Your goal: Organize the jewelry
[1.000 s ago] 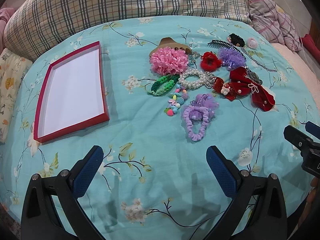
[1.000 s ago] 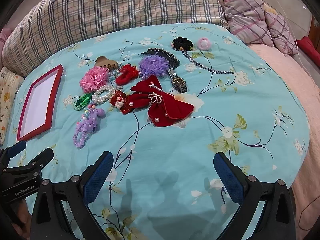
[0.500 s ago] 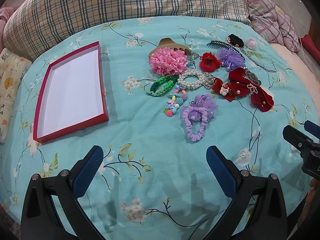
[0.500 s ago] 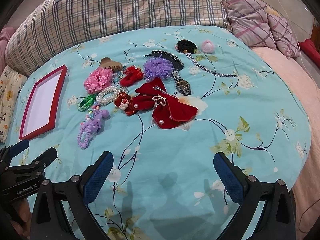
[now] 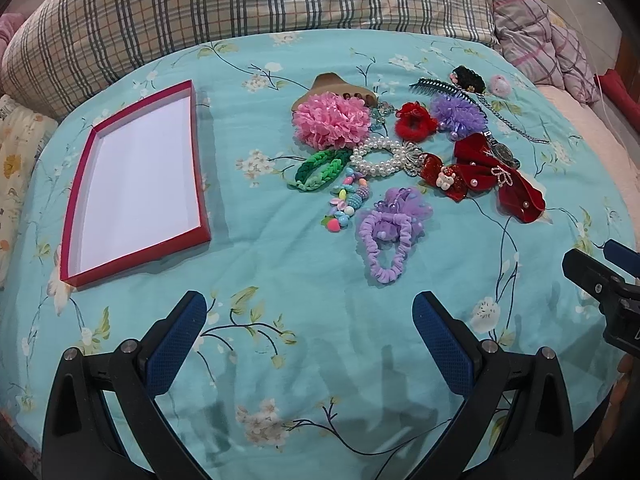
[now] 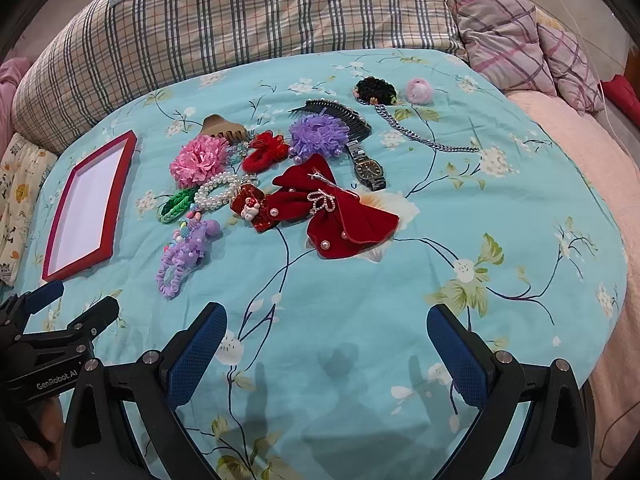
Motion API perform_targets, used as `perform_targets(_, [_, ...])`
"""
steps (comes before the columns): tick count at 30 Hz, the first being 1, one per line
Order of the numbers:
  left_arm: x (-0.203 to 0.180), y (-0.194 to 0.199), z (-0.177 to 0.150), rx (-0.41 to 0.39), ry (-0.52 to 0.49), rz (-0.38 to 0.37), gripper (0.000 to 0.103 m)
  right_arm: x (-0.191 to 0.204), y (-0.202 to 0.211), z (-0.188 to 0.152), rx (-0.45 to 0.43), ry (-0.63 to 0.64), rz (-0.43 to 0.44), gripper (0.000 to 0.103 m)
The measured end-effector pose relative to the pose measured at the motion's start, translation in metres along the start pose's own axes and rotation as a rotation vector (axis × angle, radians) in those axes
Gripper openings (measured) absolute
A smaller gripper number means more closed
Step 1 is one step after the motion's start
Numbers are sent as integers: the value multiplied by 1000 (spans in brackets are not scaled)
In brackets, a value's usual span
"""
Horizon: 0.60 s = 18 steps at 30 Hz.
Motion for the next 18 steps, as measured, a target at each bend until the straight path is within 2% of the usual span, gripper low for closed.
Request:
perform_targets(3, [0,-2,0,12,10,-32,103,-2,-1,2,-3,-7,9,101])
perform_targets(7, [-2,-7,1,39,53,-130,103,-6,-3,6,-5,-19,24,100])
perform_targets(8, [-4,-7,5,-4,64,-146,103,-8,-5,7,-4,-22,29,100])
perform_targets(10, [-4,-9,8,-19,67,-160,103,-11,-9,10,2,-33,39,100])
perform_targets(11, [-5,-10,12,-50,69,-164,103,-13,-12,12,5,-41,48,99])
perform_targets(13, [-6,-12,15,-51,71,-184,103,-16,-17,16,8,-46,65,99])
perform_targets(16, [-10,-18,21,-54,54,-189,103,-16,-27,23,17,-37,84,87])
perform_targets(18, [-14,-22,25,-47,40,-194,99,-15,-34,28,26,-31,107,73])
Point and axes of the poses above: each gripper's, at about its wrist camera, not at the fingertips, and y roughly against the way its jaws point, x to its left, z to its top, the point moved 6 cm from there along -y, roughly the way its jaws point, and after that the axes turned 7 degrees about -y, right-handed, at the moved point
